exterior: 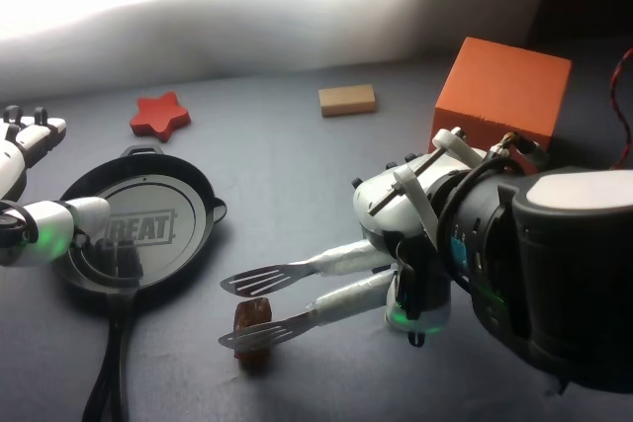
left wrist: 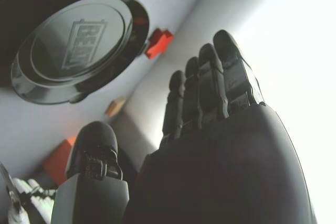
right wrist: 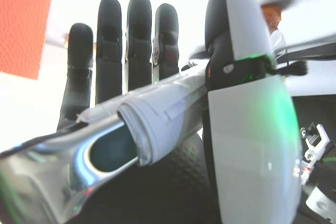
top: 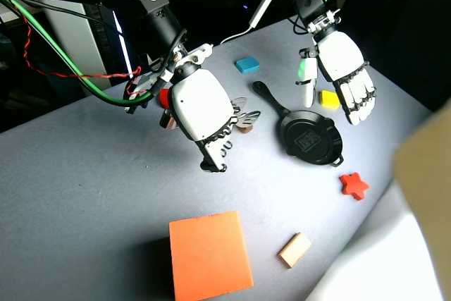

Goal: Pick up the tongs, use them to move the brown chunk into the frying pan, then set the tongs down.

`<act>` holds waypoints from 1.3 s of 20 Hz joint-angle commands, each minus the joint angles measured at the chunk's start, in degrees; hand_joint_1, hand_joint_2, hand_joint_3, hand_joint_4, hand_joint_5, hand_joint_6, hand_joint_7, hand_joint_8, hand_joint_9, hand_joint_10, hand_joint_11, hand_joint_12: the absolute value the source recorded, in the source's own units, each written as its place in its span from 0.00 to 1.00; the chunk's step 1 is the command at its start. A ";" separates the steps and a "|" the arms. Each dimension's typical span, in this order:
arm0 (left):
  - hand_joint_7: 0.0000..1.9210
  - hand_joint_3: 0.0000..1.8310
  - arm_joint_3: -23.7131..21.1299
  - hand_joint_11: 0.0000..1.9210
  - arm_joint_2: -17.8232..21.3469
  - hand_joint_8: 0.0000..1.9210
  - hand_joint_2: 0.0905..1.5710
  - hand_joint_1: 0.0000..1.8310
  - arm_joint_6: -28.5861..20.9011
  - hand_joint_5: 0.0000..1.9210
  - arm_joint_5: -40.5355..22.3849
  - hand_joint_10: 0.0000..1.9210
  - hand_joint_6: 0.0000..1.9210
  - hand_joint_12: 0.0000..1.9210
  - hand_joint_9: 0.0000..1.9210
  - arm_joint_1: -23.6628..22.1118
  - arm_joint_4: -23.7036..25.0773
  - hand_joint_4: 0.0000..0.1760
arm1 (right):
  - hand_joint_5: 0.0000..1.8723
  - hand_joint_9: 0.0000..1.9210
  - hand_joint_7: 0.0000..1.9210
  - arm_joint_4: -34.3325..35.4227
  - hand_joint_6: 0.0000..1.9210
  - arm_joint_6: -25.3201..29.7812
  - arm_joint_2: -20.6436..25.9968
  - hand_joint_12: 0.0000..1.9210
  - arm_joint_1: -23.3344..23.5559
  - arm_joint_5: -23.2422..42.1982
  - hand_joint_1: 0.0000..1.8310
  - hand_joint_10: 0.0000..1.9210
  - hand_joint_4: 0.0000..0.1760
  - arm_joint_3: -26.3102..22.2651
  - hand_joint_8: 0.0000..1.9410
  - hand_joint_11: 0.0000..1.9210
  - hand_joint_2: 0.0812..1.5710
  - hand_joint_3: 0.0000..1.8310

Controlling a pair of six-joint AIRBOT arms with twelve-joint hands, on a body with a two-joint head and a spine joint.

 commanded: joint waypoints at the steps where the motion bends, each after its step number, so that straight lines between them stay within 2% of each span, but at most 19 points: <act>1: 0.07 0.00 0.63 0.00 0.30 0.00 0.81 0.05 -0.17 0.06 -5.38 0.00 0.00 0.26 0.07 0.01 2.44 0.05 | 0.45 0.34 0.43 -3.72 0.00 0.37 0.08 0.79 -0.11 0.21 0.65 0.09 0.00 0.02 0.00 0.03 0.70 0.03; 3: 0.06 0.00 0.77 0.00 0.29 0.00 0.81 0.08 -0.17 0.06 -5.38 0.00 0.00 0.26 0.07 0.13 2.43 0.04 | 0.45 0.34 0.43 -3.72 0.00 0.97 0.02 0.79 -0.35 0.33 0.62 0.10 0.00 0.21 0.00 0.03 0.71 0.03; 5: 0.06 0.00 0.80 0.00 0.29 0.00 0.81 0.05 -0.17 0.05 -5.41 0.00 0.00 0.21 0.06 0.25 2.43 0.08 | 0.45 0.34 0.43 -3.73 0.00 1.14 -0.33 0.78 -0.49 0.49 0.63 0.10 0.00 0.70 0.00 0.04 0.70 0.03; 9: 0.06 0.00 0.77 0.00 0.29 0.00 0.82 0.07 -0.17 0.05 -5.44 0.00 0.00 0.18 0.06 0.34 2.44 0.06 | 0.44 0.34 0.43 -3.78 0.00 1.27 -1.00 0.80 -0.44 0.87 0.60 0.11 0.00 1.96 0.00 0.03 0.70 0.02; 12: 0.05 0.00 0.62 0.00 0.29 0.00 0.81 0.07 -0.17 0.06 -5.48 0.00 0.00 0.22 0.06 0.34 2.44 0.04 | 0.44 0.33 0.43 -3.81 0.00 1.36 -1.27 0.81 -0.63 1.11 0.62 0.13 0.00 2.36 0.00 0.02 0.70 0.02; 13: 0.06 0.00 0.55 0.00 0.29 0.00 0.81 0.07 -0.17 0.06 -5.52 0.00 0.00 0.28 0.07 0.34 2.44 0.04 | 0.45 0.33 0.43 -4.04 0.00 1.44 -1.38 0.80 -0.96 1.13 0.62 0.14 0.00 2.52 0.00 0.03 0.71 0.02; 15: 0.06 0.00 0.47 0.00 0.29 0.00 0.82 0.05 -0.17 0.05 -5.53 0.00 0.00 0.24 0.06 0.34 2.43 0.05 | 0.44 0.32 0.43 -4.39 0.00 1.47 -1.65 0.80 -1.61 1.25 0.62 0.15 0.00 3.04 0.00 0.02 0.70 0.02; 20: 0.06 0.00 0.39 0.00 0.29 0.00 0.82 0.06 -0.17 0.05 -5.53 0.00 0.00 0.27 0.07 0.20 2.43 0.08 | 0.44 0.30 0.42 -4.39 0.00 1.54 -2.83 0.80 -2.13 1.72 0.60 0.17 0.00 5.17 0.00 0.03 0.71 0.02; 21: 0.05 0.00 0.33 0.00 0.29 0.00 0.82 0.05 -0.17 0.03 -5.53 0.00 0.00 0.23 0.06 0.23 2.43 0.08 | 0.44 0.30 0.42 -4.39 0.00 1.58 -3.15 0.80 -2.10 1.75 0.61 0.17 0.00 5.59 0.00 0.03 0.71 0.02; 22: 0.05 0.00 0.24 0.00 0.29 0.00 0.82 0.05 -0.17 0.03 -5.53 0.00 0.00 0.24 0.06 0.29 2.44 0.07 | 0.44 0.30 0.42 -4.39 0.00 1.67 -3.49 0.79 -2.00 1.97 0.60 0.18 0.00 5.95 0.00 0.03 0.71 0.02; 24: 0.05 0.00 0.17 0.00 0.29 0.00 0.83 0.05 -0.17 0.03 -5.53 0.00 0.00 0.22 0.05 0.29 2.44 0.05 | 0.45 0.31 0.44 -4.39 0.01 1.72 -3.86 0.79 -1.96 2.18 0.63 0.18 0.00 6.04 0.01 0.04 0.71 0.02; 25: 0.05 0.00 0.17 0.00 0.30 0.00 0.82 0.06 -0.17 0.03 -5.53 0.00 0.00 0.22 0.05 0.29 2.44 0.08 | 0.46 0.33 0.46 -4.39 0.01 1.72 -4.07 0.79 -1.96 2.30 0.61 0.19 0.00 6.08 0.01 0.04 0.72 0.02; 26: 0.05 0.00 0.18 0.00 0.30 0.00 0.82 0.06 -0.17 0.03 -5.53 0.00 0.00 0.20 0.05 0.26 2.43 0.09 | 0.43 0.36 0.51 -4.40 0.53 1.71 -4.24 0.80 -1.98 2.42 0.61 0.22 0.00 6.12 0.02 0.08 0.75 0.01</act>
